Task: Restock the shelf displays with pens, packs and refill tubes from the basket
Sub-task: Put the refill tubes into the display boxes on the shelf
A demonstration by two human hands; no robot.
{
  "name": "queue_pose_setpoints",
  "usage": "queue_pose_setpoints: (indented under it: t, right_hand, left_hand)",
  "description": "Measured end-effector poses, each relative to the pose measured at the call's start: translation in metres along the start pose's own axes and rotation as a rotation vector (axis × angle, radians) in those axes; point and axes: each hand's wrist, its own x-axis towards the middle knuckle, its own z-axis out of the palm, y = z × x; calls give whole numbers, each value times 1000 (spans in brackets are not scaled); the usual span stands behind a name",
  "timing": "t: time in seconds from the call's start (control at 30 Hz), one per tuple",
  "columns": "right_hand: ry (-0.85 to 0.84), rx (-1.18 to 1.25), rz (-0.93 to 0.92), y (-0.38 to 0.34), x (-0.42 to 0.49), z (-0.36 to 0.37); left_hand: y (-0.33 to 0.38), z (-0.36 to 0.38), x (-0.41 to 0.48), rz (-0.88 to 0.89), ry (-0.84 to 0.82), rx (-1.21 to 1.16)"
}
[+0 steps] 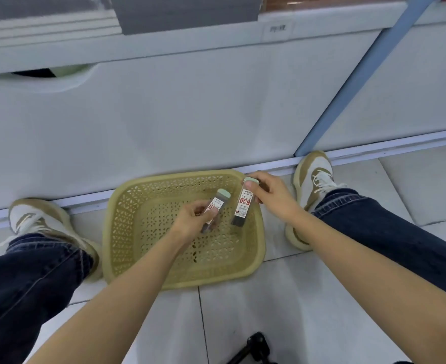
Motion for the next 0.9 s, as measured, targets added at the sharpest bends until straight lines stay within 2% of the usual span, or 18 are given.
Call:
queue_pose_setpoints:
  t: [0.1, 0.2, 0.4, 0.53, 0.7, 0.9]
  right_hand:
    - [9, 101, -55, -46, 8, -10]
    - [14, 179, -158, -104, 13, -26]
    - [105, 166, -387, -210, -5, -53]
    - [124, 103, -499, -266, -26, -68]
    - [86, -5, -592, -324, -51, -90]
    - [197, 5, -747, -387, -61, -128]
  left_hand:
    - [48, -6, -15, 144, -10, -144]
    - [103, -8, -35, 324, 32, -151]
    - [194, -9, -93, 552, 12, -207]
    - [238, -7, -131, 692, -27, -114]
    - [289, -11, -170, 882, 45, 41]
    - [350, -19, -195, 1069, 279, 230]
